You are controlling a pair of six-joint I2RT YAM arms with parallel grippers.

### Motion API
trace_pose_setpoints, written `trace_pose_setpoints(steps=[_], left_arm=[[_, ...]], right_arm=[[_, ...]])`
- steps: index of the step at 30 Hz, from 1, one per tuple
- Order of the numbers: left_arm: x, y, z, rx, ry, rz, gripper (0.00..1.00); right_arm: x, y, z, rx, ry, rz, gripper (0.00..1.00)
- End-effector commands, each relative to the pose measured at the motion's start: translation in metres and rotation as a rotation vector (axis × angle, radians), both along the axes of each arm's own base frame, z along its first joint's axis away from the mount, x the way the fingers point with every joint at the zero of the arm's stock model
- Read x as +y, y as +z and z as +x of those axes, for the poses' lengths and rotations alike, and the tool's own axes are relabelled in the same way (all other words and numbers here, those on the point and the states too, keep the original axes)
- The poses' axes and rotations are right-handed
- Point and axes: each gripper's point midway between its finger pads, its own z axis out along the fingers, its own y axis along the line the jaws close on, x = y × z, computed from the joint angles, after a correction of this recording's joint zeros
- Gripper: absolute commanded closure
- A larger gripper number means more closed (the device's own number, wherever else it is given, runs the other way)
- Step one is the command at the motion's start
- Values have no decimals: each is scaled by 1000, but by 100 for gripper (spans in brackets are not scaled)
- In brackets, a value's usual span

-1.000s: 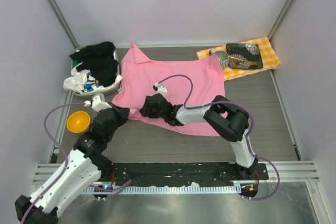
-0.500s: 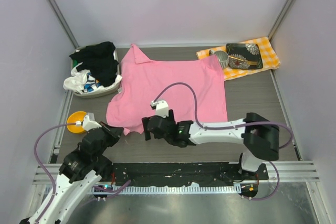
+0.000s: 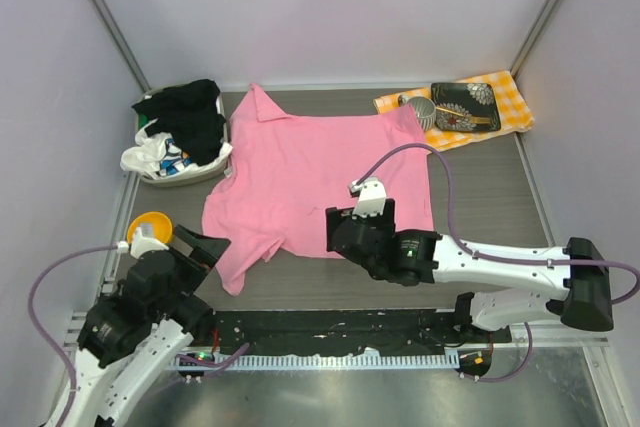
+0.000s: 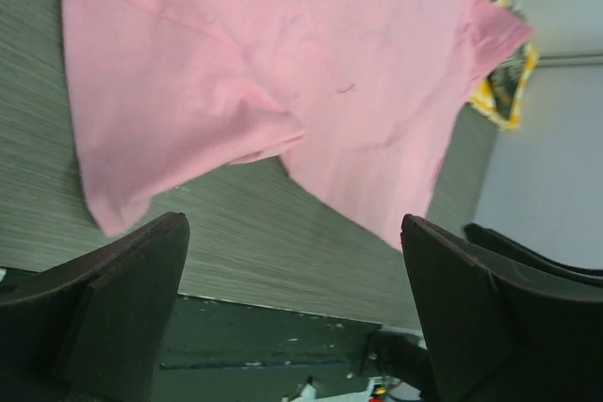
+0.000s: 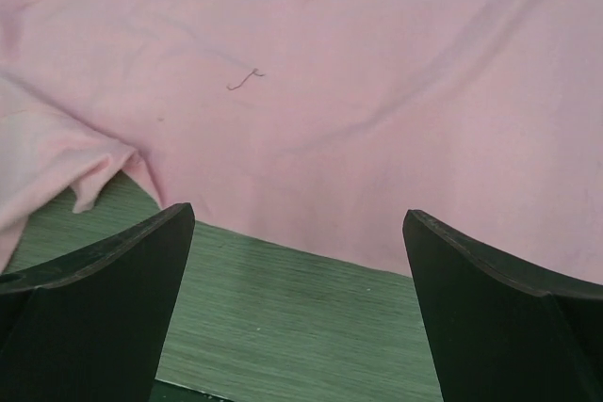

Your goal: Fold and stack the t-shirts

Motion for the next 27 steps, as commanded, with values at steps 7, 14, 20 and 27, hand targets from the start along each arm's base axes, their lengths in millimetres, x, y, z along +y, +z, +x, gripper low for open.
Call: trace_pose_setpoints(steps=[7, 14, 20, 27], left_arm=[[-38, 39, 60, -73, -93, 92, 0], [-119, -6, 115, 42, -270, 52, 0], [-136, -20, 117, 99, -312, 116, 1], [-103, -16, 119, 100, -221, 280, 0]], right_arm=[[-12, -11, 45, -13, -99, -103, 0], [-14, -37, 78, 112, -56, -75, 0], [-9, -55, 75, 175, 3, -84, 0], [65, -55, 31, 303, 330, 64, 1]])
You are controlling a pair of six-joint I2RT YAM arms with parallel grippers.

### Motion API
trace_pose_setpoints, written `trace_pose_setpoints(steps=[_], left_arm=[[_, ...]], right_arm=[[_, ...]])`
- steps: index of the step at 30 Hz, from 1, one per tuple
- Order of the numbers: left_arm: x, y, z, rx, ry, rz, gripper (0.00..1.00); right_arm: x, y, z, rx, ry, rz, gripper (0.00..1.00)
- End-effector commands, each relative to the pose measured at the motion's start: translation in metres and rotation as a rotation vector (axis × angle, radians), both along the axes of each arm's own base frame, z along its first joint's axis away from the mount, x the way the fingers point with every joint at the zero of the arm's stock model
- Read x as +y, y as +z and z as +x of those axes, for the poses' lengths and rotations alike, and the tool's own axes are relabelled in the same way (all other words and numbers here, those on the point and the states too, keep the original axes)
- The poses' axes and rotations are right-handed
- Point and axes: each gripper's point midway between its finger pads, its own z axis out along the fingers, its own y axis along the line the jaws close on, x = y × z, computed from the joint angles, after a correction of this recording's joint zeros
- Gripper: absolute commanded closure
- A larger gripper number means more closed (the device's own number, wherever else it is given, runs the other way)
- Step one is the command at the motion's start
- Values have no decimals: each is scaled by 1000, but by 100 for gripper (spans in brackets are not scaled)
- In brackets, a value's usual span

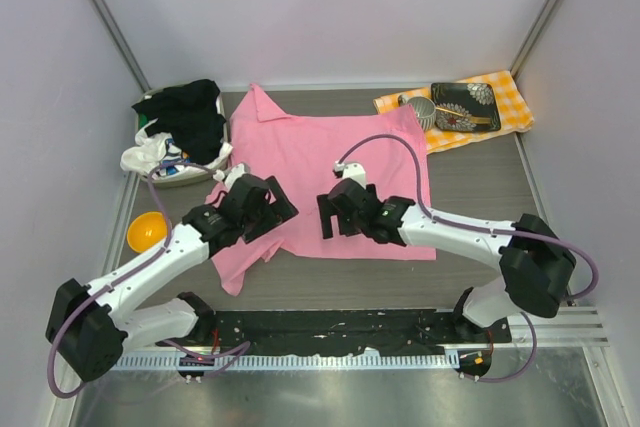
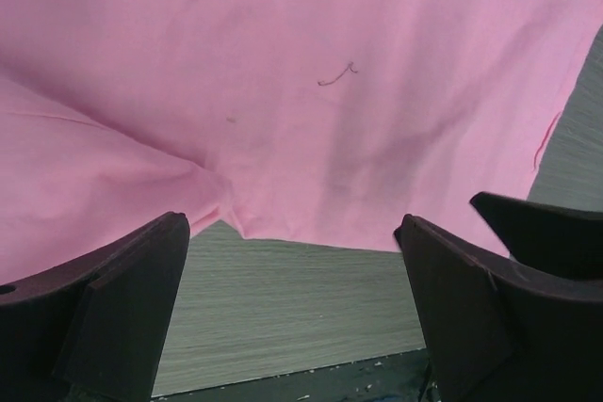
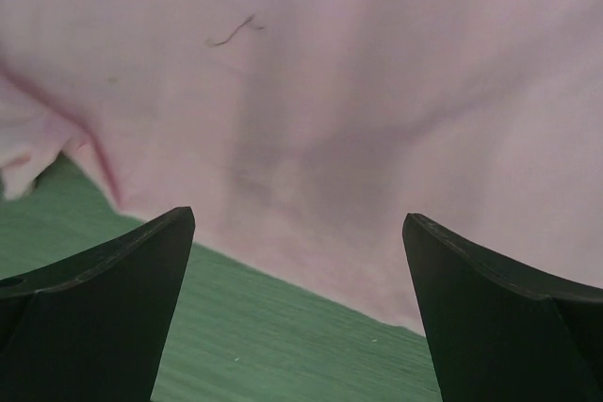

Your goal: Fold and stack the t-shirts

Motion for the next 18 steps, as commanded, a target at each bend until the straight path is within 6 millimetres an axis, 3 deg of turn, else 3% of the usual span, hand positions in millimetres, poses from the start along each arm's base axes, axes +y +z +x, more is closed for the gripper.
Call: trace_pose_setpoints(steps=[1, 7, 11, 12, 18], left_arm=[[26, 33, 17, -120, 77, 105, 0], [57, 40, 35, -114, 147, 149, 0], [78, 33, 47, -86, 189, 157, 0], [81, 31, 49, -81, 189, 156, 0], [93, 19, 54, -58, 205, 171, 0]], right_arm=[[78, 27, -40, 63, 257, 208, 3], [135, 39, -94, 83, 388, 373, 7], [156, 30, -104, 100, 362, 481, 14], [160, 20, -106, 114, 361, 478, 16], [180, -6, -109, 123, 354, 495, 36]])
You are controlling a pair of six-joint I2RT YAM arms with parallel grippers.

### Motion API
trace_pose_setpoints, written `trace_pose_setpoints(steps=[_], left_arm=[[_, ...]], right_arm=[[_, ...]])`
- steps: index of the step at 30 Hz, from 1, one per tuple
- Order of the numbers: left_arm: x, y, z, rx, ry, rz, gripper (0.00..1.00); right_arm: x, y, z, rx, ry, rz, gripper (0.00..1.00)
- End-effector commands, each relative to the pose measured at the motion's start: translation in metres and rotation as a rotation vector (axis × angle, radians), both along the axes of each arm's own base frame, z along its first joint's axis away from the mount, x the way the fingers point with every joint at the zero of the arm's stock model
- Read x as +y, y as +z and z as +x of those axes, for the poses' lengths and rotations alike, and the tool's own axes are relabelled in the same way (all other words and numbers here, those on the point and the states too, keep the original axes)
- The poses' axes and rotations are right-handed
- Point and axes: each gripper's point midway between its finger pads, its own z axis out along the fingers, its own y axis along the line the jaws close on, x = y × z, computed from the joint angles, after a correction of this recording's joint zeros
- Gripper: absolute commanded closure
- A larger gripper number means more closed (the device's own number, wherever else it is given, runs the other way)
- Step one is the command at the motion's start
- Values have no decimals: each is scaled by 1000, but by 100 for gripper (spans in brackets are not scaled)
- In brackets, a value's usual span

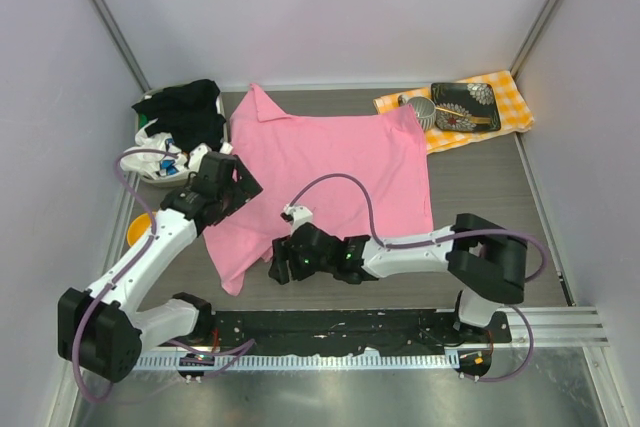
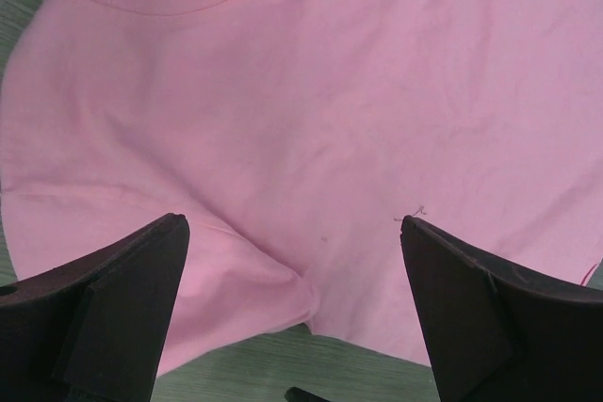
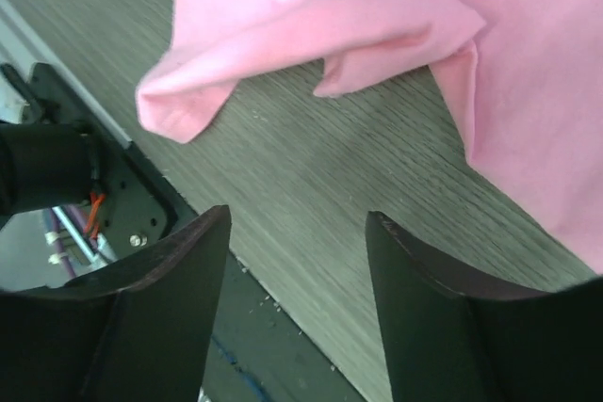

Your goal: Fold and stack the t-shirts

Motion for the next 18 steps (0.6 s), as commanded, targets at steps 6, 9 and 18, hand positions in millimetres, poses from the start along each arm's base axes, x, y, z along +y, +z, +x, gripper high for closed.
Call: trace_pose_setpoints(steps=[6, 9, 18], left_arm=[[11, 6, 3, -35, -8, 1, 0], [15, 9, 3, -44, -3, 6, 0], [24, 4, 2, -32, 7, 11, 0]], right_arm=[[33, -13, 16, -30, -57, 82, 40], [39, -18, 19, -35, -59, 82, 40], [49, -28, 33, -62, -103, 65, 44]])
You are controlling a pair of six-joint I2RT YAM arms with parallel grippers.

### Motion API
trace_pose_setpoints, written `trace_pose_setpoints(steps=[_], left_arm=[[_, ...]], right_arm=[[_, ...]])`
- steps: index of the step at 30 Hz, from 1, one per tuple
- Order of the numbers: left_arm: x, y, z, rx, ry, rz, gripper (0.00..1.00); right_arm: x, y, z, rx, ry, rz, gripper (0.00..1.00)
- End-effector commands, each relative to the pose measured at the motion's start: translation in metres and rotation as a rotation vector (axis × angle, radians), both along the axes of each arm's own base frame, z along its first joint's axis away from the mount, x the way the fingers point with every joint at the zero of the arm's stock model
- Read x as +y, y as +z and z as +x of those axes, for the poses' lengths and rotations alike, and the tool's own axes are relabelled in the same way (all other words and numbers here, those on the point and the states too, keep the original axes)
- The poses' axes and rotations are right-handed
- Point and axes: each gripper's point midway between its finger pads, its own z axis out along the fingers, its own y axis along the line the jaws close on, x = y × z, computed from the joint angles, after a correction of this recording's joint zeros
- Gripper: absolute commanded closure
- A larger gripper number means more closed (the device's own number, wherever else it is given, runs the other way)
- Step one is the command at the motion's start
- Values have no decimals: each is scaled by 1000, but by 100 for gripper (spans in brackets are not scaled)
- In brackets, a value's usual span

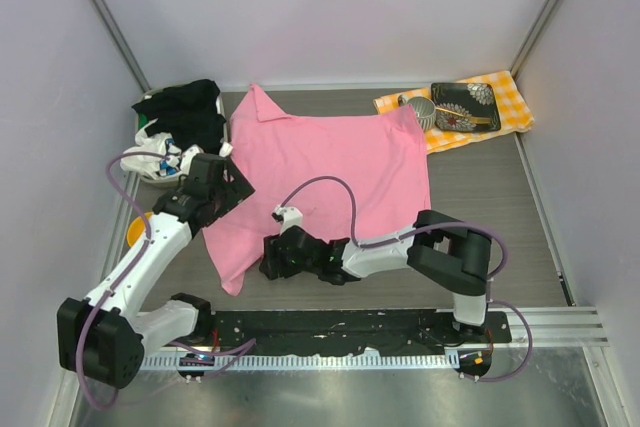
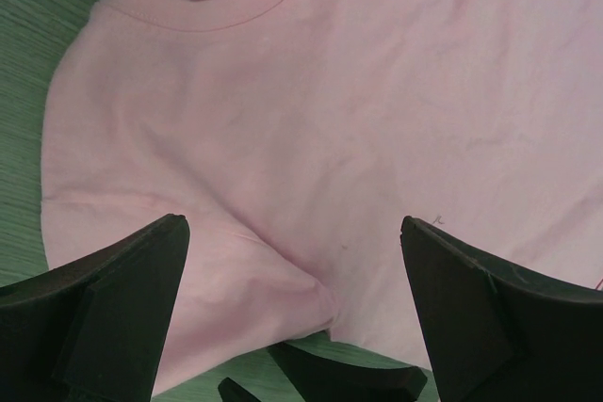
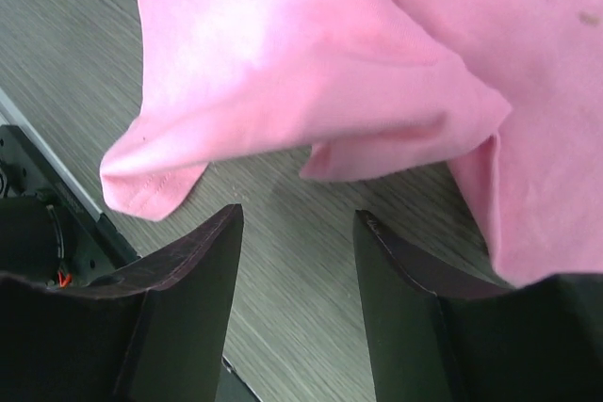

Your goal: Fold and stack the t-shirts

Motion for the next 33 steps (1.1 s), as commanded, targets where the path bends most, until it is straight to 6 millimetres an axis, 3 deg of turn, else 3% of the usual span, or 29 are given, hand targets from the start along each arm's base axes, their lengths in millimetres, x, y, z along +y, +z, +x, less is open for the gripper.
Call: trace_pose_setpoints(steps=[1, 13, 16, 19, 23, 27, 33], left_arm=[[3, 4, 2, -27, -17, -3, 0], [11, 1, 1, -20, -8, -3, 0], [12, -2, 1, -15, -7, -7, 0], [13, -4, 2, -11, -6, -11, 0], [14, -4, 2, -12, -3, -13, 0], [15, -2, 2, -17, -3, -19, 0], [14, 4, 2, -36, 0, -36, 0]], right_arm=[[17, 15, 16, -52, -49, 51, 45], [7, -11, 39, -51, -106, -3, 53], [5, -17, 43, -43, -113, -10, 60], [3, -19, 43, -43, -118, -18, 73], [-1, -24, 42, -31, -123, -33, 99], [-6, -22, 28, -4, -102, -33, 99], [-9, -15, -15, -18, -34, -82, 99]])
